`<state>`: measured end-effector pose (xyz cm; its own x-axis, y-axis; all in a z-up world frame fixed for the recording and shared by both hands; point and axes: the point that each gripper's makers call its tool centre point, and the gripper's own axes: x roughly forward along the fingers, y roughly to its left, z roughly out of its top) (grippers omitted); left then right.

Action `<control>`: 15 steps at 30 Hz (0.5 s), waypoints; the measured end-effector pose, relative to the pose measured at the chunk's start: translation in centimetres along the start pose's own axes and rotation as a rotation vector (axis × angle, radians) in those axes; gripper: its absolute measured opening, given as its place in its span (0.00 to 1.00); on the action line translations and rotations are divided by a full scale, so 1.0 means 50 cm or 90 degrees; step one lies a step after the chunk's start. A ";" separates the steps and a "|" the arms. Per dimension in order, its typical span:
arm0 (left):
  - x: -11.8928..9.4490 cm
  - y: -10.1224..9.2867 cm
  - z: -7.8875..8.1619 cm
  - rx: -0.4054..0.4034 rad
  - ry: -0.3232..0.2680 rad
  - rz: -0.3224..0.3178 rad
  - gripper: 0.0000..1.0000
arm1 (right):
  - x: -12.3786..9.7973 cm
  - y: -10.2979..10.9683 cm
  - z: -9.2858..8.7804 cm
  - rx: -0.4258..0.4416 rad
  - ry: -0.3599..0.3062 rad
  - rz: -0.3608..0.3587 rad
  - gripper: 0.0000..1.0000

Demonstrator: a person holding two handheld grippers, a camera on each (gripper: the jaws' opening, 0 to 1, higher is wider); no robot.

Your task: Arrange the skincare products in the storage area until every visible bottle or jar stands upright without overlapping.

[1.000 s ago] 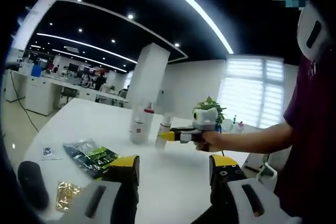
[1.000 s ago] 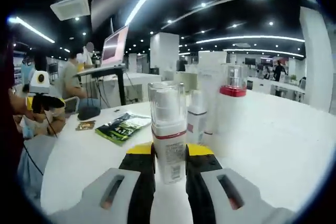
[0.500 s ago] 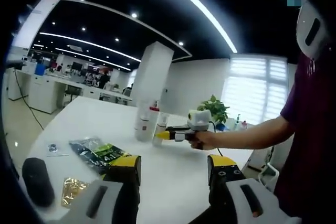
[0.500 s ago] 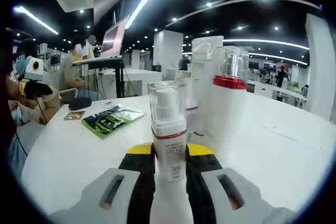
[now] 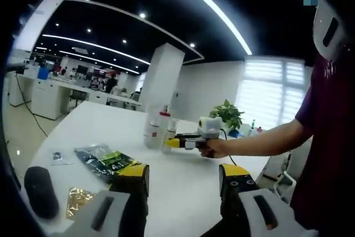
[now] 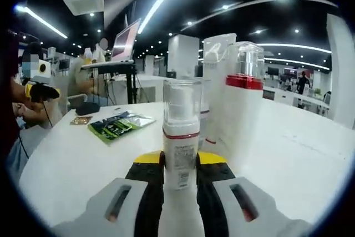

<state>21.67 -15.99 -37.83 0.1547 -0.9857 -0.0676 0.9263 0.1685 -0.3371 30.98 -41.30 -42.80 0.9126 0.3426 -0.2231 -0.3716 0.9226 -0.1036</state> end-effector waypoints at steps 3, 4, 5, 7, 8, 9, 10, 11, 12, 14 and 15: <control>-0.001 0.002 0.000 0.000 0.002 0.001 0.52 | 0.003 -0.001 -0.002 -0.005 0.009 -0.003 0.20; 0.000 0.002 0.001 0.001 0.001 0.000 0.52 | 0.003 -0.003 -0.003 -0.002 0.010 -0.003 0.20; 0.000 0.002 0.001 0.001 0.001 0.000 0.52 | 0.002 0.000 -0.004 -0.002 0.012 -0.002 0.20; 0.000 0.003 0.002 0.001 0.001 0.000 0.52 | 0.001 0.000 -0.014 -0.006 0.030 -0.004 0.20; 0.001 0.003 0.002 0.001 0.001 0.000 0.52 | 0.001 0.001 -0.015 -0.006 0.032 -0.003 0.21; 0.001 0.003 0.001 0.001 0.001 0.000 0.52 | -0.001 -0.001 -0.023 -0.006 0.041 -0.003 0.22; 0.001 0.003 0.000 0.000 0.001 0.000 0.52 | -0.002 -0.002 -0.025 -0.004 0.043 -0.005 0.23; 0.001 0.003 0.000 0.001 0.001 0.000 0.52 | -0.004 -0.002 -0.028 0.002 0.047 -0.007 0.24; 0.000 0.003 -0.001 0.000 0.001 0.000 0.52 | -0.005 -0.003 -0.029 0.006 0.049 -0.009 0.26; 0.000 0.005 -0.003 -0.003 0.001 0.002 0.52 | -0.011 -0.004 -0.033 0.014 0.059 -0.017 0.26; -0.001 0.005 -0.004 -0.004 0.000 0.002 0.52 | -0.016 -0.005 -0.034 0.018 0.064 -0.024 0.27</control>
<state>21.85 -15.91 -38.10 0.1579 -0.9850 -0.0692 0.9235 0.1721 -0.3427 30.05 -42.11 -44.22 0.9037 0.2885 -0.3164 -0.3306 0.9397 -0.0874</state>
